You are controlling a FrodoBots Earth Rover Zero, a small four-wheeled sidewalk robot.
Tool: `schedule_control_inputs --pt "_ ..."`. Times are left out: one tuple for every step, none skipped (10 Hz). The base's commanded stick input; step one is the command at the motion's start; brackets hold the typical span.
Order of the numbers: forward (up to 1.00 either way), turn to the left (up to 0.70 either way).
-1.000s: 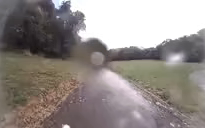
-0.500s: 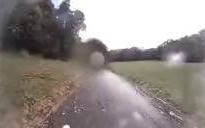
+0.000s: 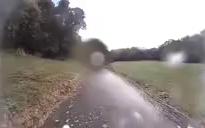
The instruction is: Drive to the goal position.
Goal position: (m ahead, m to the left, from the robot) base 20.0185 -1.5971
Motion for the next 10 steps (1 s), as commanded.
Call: schedule_control_inputs --pt "0.70 0.00" --pt "0.70 0.00" --pt "0.70 0.00" --pt "0.70 0.00" --pt "0.70 0.00" --pt "0.70 0.00" --pt "0.70 0.00" --pt "0.70 0.00" --pt "0.70 0.00" --pt "0.70 0.00"
